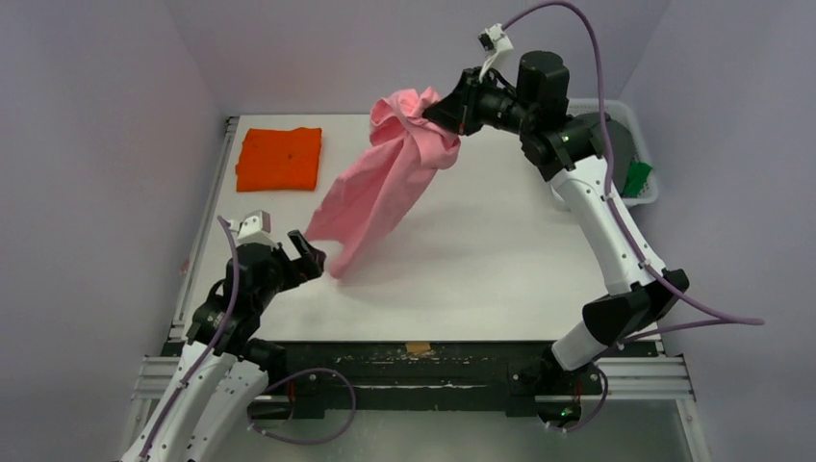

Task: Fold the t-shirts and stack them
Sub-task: Move the tshirt to the center of the board

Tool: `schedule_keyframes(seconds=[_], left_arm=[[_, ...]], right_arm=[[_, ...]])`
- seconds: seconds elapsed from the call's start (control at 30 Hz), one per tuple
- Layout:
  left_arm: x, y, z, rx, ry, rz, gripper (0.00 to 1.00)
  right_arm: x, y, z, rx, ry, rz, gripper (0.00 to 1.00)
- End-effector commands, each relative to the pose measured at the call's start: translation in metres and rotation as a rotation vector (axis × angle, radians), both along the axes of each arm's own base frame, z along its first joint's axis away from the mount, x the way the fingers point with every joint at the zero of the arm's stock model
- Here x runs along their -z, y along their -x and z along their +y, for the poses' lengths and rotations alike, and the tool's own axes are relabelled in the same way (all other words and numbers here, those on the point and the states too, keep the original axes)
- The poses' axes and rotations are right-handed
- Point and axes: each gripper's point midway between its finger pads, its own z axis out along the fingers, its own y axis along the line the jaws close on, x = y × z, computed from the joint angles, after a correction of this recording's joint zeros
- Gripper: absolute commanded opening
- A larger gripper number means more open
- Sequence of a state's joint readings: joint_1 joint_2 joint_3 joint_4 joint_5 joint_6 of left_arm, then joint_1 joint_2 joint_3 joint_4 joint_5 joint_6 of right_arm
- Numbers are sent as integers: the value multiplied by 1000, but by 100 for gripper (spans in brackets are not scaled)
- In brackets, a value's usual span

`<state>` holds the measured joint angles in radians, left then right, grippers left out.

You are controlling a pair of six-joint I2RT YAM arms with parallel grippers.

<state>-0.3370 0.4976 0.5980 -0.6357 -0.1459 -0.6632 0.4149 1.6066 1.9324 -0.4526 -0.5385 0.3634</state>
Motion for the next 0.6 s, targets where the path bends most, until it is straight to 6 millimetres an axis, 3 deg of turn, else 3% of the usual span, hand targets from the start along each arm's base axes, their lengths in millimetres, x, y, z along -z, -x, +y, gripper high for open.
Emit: schedule_keyframes(seconds=[0.0, 0.07, 0.17, 0.23, 0.3, 0.37, 0.4, 0.57], left_arm=[[-9, 2, 7, -55, 15, -15, 100], [-5, 2, 6, -58, 20, -4, 100], [1, 2, 4, -47, 19, 21, 100], [7, 3, 2, -42, 18, 54, 100], [15, 4, -2, -21, 17, 90, 100], [25, 4, -7, -2, 19, 130, 100], [32, 4, -10, 6, 20, 156, 100], [57, -7, -31, 68, 70, 224, 100]], right_arm=[[27, -1, -37, 188, 59, -6, 0], [86, -7, -62, 314, 107, 95, 0], [203, -7, -115, 523, 153, 382, 10], [270, 6, -151, 647, 162, 554, 35], [318, 26, -181, 761, 230, 643, 54], [321, 36, -205, 867, 295, 626, 76], [317, 39, -215, 910, 319, 604, 80], [296, 39, -241, 985, 425, 498, 81]])
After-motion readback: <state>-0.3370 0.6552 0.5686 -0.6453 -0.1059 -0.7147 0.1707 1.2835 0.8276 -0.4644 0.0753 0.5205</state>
